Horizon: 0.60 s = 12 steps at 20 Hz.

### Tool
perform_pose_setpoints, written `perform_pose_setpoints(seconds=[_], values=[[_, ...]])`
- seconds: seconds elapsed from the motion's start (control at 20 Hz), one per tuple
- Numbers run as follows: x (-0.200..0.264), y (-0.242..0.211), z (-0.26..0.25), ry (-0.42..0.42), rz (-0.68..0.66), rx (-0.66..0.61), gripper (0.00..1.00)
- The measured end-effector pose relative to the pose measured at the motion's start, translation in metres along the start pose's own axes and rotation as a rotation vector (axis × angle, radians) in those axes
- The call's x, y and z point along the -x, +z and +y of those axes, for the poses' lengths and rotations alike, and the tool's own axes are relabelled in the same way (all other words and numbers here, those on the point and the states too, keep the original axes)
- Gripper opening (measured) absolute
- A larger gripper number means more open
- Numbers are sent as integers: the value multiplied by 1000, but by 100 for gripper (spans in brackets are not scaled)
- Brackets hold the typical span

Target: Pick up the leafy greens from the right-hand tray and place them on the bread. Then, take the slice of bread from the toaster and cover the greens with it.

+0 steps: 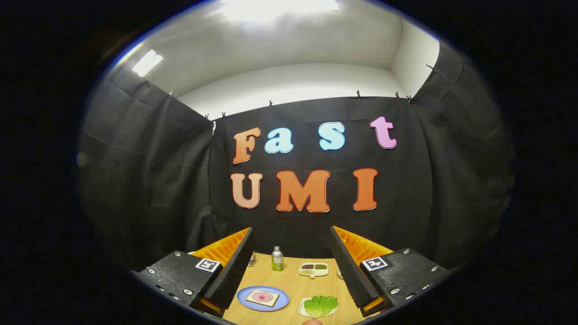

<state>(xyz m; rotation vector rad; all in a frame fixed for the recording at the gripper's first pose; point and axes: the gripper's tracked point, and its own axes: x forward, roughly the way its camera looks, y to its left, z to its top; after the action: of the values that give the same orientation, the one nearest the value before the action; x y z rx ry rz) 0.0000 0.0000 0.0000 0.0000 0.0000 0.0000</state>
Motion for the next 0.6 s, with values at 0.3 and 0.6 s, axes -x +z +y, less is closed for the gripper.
perform_pose_setpoints(seconds=[0.3, 0.6], values=[[-2, -1, 6, 20, 10, 4, 98], [-8, -6, 7, 24, 19, -3, 98]])
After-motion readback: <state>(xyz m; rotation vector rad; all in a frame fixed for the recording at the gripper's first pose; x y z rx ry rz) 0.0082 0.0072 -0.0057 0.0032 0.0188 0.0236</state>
